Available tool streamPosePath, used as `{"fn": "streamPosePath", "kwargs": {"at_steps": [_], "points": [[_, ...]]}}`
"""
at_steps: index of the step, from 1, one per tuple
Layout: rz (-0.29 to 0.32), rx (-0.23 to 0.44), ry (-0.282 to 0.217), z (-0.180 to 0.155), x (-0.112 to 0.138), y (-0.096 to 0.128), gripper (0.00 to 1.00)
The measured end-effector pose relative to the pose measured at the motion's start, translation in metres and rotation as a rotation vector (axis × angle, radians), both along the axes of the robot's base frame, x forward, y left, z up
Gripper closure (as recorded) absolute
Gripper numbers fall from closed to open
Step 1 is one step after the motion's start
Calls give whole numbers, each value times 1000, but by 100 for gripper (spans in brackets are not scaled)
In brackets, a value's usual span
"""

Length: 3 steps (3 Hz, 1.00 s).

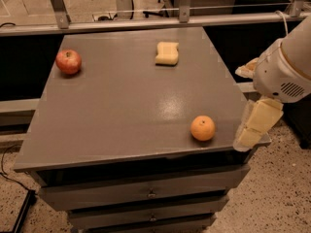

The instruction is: Move orange near apple

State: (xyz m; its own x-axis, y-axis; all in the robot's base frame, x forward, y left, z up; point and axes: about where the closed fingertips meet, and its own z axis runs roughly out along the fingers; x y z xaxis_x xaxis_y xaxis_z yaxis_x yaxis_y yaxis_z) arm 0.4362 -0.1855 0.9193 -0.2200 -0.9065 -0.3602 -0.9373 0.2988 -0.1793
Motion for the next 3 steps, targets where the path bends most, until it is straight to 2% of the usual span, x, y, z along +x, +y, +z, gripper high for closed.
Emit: {"fn": "streamPosePath", "kwargs": {"at_steps": [1,3], "points": [[0,72,2,-16,0,20,0],[-25,179,-9,-56,8,38,0]]}}
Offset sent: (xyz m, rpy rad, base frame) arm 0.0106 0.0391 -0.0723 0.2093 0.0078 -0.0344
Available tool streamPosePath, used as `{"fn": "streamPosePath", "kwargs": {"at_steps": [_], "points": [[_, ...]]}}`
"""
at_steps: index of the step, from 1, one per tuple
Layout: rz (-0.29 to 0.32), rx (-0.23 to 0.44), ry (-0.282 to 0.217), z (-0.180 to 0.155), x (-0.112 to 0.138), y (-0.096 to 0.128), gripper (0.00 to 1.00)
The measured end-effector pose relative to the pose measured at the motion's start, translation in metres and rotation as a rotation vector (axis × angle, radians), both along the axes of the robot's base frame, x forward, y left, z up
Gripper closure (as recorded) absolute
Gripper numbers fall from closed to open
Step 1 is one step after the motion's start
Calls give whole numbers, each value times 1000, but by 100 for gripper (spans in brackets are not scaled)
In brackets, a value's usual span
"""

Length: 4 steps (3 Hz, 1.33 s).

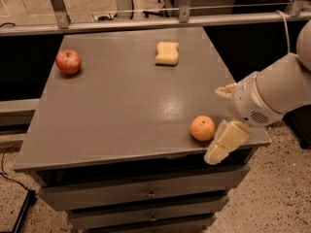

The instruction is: Move orange near apple

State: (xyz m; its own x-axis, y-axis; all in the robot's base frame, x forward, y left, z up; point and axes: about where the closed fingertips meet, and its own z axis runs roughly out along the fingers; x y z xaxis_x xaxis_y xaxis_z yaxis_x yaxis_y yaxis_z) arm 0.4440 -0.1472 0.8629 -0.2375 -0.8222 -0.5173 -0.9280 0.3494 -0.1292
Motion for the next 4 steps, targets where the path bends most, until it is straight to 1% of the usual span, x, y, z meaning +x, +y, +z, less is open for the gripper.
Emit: {"fn": "streamPosePath", "kwargs": {"at_steps": [1,2,3,4], "points": [[-14,44,-5,-13,6,9,0],[-24,68,2,-25,10,15,16],[-39,80,5,-29,14,15,40],[-56,95,-6,-25,18,11,64]]}}
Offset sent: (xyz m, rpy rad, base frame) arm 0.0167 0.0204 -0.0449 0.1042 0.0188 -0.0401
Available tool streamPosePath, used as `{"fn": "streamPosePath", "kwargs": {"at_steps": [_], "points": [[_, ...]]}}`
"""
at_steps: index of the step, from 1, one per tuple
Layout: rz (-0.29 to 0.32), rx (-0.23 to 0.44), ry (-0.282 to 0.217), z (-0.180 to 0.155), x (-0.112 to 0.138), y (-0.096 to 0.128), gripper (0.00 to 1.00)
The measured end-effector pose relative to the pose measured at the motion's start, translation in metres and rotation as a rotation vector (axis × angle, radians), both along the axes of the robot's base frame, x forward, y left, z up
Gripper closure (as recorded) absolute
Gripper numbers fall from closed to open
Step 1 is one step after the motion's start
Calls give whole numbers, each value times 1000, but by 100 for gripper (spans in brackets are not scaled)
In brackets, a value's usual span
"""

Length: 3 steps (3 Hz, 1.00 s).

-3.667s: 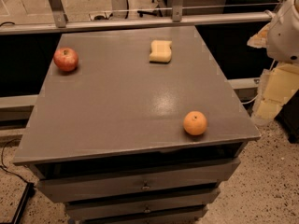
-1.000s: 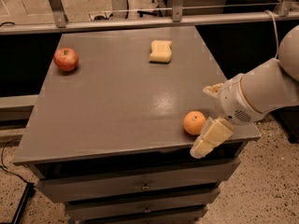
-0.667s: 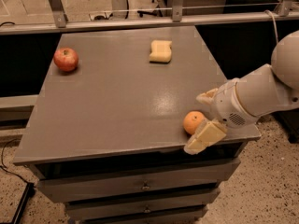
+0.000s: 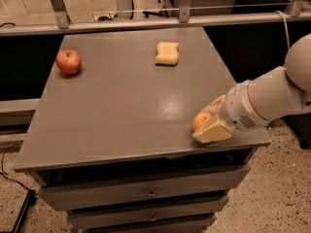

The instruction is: Move orange near apple

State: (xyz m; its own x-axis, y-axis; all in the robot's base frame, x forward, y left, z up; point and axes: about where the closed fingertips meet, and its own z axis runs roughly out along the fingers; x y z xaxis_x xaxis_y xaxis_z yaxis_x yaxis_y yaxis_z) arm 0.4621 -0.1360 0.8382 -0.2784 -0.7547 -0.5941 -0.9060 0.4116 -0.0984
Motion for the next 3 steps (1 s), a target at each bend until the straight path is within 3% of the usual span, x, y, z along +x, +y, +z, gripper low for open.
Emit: {"fn": "streamPosePath", "kwargs": {"at_steps": [1,2,3], "points": [[-5,10,-34,13,5,-4,87],[3,-6,-110,42,17,-13,100],[3,-7,-111,42,17,-13,100]]}}
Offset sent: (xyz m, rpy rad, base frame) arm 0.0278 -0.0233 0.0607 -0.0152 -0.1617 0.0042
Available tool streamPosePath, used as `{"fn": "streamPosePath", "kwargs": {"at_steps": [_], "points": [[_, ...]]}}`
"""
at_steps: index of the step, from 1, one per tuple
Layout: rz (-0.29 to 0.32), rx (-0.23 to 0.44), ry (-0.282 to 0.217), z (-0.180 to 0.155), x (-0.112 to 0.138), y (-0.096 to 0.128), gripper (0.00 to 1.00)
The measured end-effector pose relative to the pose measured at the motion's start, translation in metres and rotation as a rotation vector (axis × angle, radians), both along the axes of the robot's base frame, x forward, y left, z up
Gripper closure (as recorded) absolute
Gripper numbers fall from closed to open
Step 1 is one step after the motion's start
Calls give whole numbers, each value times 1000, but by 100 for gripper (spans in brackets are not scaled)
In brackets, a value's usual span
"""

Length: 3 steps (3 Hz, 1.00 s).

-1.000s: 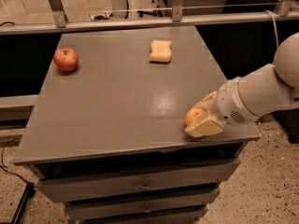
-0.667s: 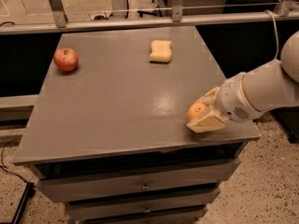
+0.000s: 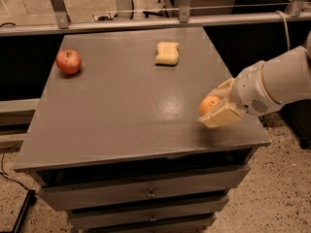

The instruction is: Move orange near apple

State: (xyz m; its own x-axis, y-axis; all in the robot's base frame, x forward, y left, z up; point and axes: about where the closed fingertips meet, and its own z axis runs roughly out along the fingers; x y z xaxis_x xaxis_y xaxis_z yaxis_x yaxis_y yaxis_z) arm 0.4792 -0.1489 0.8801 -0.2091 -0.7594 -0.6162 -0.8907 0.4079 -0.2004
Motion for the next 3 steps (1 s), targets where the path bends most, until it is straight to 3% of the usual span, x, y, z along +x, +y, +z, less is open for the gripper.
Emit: {"fn": "streamPosePath", "kwargs": {"at_steps": [1,3], "points": [[-2,14,-6,0,5,8,100],[55,63,-70,1,59,62,100]]}}
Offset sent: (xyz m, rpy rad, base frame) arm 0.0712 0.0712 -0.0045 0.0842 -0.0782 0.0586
